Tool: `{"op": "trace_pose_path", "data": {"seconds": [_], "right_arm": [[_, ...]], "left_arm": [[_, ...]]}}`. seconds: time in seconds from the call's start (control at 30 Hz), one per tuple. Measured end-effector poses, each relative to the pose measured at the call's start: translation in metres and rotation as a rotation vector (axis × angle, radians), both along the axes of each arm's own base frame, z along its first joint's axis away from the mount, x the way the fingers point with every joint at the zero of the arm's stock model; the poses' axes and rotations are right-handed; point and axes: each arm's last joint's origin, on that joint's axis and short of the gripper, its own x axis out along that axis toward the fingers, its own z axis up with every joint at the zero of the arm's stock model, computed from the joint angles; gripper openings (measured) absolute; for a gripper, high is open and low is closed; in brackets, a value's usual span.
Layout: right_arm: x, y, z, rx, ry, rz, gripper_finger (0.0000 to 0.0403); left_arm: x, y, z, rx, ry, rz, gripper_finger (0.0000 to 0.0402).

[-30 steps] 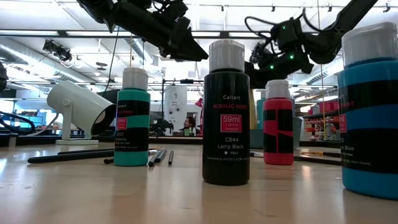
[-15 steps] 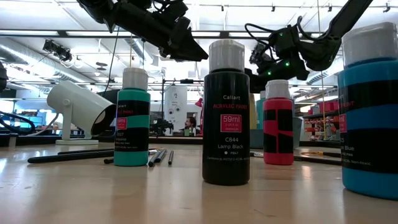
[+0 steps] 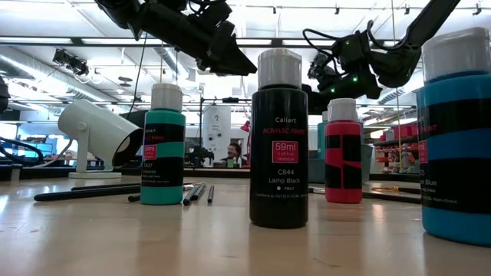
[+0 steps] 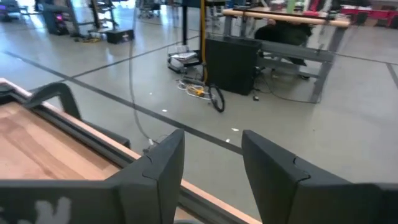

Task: Pick & Place Paint Supplies
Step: Adjust the bin on the table

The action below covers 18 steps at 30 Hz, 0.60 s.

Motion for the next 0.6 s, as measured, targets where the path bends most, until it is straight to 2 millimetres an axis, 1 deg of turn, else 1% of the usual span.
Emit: {"op": "trace_pose_path", "data": {"seconds": [0.17,0.23,0.4,0.43,0.5,0.6], "right_arm": [[-0.001,0.004,0.011,-0.02,-0.03,0.037,0.0166],[-0.003,0.006,0.017,-0.05,-0.016,0.046,0.0169],[-0.007,0.018,0.035,-0.094,-0.017,0.075,0.0188],[-0.008,0.021,0.038,-0.09,-0.014,0.097,0.0193],[-0.008,0.028,0.041,-0.073,-0.005,0.196,0.0202],[-0.003,0.043,0.038,-0.015,0.035,0.389,0.0204]], "left_arm": [[0.0,0.0,0.0,0.0,0.0,0.0,0.0235],[0.0,0.0,0.0,0.0,0.0,0.0,0.0235],[0.0,0.0,0.0,0.0,0.0,0.0,0.0235],[0.0,0.0,0.0,0.0,0.0,0.0,0.0235],[0.0,0.0,0.0,0.0,0.0,0.0,0.0235],[0.0,0.0,0.0,0.0,0.0,0.0,0.0235]]}}
